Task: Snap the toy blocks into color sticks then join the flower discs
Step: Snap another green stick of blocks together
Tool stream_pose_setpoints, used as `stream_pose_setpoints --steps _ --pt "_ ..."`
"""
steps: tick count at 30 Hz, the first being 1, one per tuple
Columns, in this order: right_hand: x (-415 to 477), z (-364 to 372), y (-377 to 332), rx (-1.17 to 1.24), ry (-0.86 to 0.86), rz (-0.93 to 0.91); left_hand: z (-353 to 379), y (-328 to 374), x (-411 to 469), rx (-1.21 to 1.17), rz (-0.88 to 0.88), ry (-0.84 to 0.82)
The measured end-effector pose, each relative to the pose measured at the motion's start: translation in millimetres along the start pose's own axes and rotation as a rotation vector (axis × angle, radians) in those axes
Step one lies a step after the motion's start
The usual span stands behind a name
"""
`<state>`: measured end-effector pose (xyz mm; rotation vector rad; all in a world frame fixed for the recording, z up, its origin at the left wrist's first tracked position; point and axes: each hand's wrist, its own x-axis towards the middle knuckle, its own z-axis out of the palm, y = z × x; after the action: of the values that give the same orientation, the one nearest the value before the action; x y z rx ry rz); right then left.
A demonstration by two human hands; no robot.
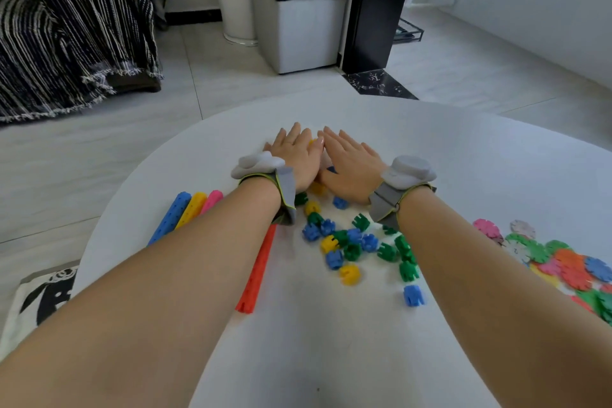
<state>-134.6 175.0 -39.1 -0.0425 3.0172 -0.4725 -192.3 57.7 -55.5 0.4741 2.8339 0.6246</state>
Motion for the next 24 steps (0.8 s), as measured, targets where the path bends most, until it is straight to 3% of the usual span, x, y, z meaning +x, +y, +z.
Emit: stream_pose_setpoints --steps 5,17,24 --pt "-17.4 0.9 12.6 0.042 -0.031 -0.028 5.7 23.3 -15.0 -0.092 0.162 -0.042" --pt "-107.1 -3.6 20.2 0.142 -0.088 -0.077 24.8 40.0 -96.4 -0.113 0.193 -0.039" --pt "-147.1 19.5 2.5 0.168 0.062 0.027 41.2 49.1 -148.6 -0.149 0.157 0.110"
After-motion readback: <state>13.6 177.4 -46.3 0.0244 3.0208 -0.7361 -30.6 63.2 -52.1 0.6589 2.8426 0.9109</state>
